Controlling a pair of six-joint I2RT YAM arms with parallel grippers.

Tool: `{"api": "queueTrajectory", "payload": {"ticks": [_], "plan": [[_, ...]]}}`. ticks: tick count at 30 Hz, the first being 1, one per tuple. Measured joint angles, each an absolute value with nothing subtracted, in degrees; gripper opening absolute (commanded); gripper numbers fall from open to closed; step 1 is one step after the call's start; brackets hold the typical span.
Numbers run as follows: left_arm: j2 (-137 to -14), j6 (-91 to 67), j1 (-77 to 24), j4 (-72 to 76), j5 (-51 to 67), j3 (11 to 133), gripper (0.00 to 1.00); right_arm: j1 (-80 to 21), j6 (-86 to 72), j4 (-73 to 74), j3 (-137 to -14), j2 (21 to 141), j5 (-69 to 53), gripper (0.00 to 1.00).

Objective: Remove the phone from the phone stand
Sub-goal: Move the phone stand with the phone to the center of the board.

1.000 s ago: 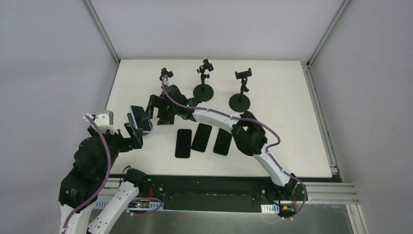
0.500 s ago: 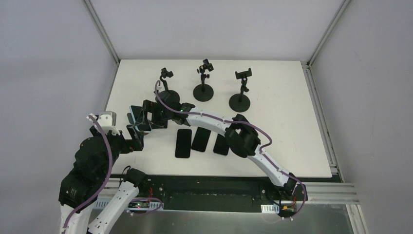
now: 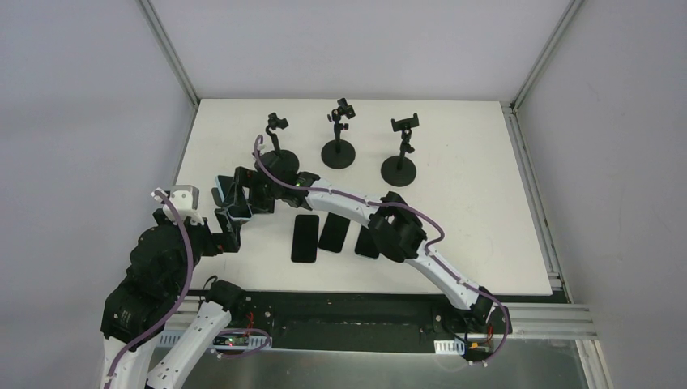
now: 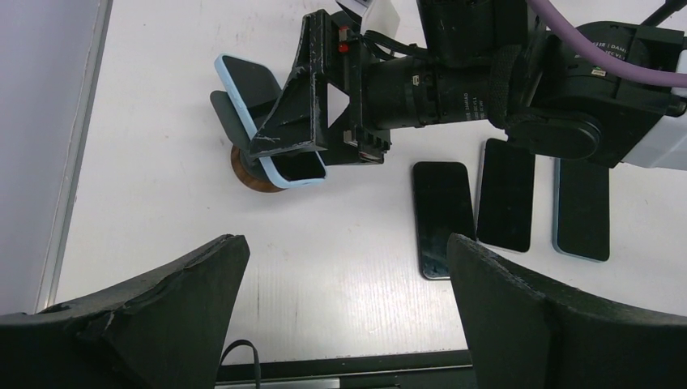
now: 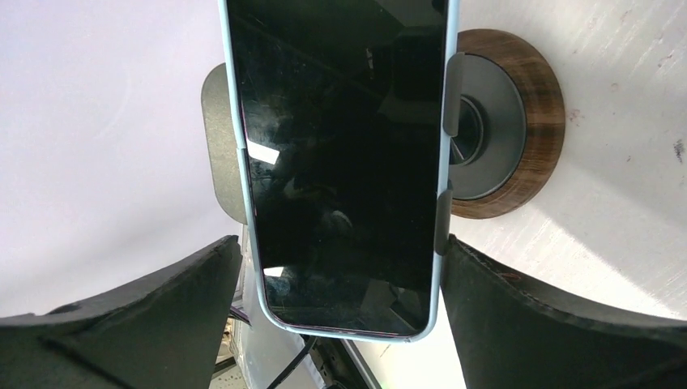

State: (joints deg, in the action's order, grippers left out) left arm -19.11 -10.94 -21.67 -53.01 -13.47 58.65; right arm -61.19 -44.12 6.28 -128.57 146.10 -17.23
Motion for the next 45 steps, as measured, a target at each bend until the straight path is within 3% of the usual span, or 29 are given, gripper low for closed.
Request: {"api": "queueTrajectory", "payload": {"ticks": [7,16,22,36,45], "plan": [[-19.4,-10.9,-21.6,-53.0,-13.5,58.5,0.99,-61.5,-44.1,7.1,-129.9,146.9,-17.2,0.9],[-19.6,-10.9,-21.6,-53.1,-13.5,58.3,0.99,-61.6,-43.9,7.6,-130.3,147.5,-17.1,0.54],[-19.7,-10.9,-21.7,-53.1,-12.9,58.3,0.99,-62.0,-41.6,5.3,-127.1,145.9,-15.8,0.38],[-20.6,-10.9,-21.7,-53.1,-11.8,58.3,0.99,-62.0,-40.4,0.6,-110.5,135.4,-14.2,0.18],[-21.8,-11.2,-21.7,-53.1,-10.7,58.3,0.99,-59.1,-47.0,-4.6,-100.5,130.1,-16.0,0.12]]}}
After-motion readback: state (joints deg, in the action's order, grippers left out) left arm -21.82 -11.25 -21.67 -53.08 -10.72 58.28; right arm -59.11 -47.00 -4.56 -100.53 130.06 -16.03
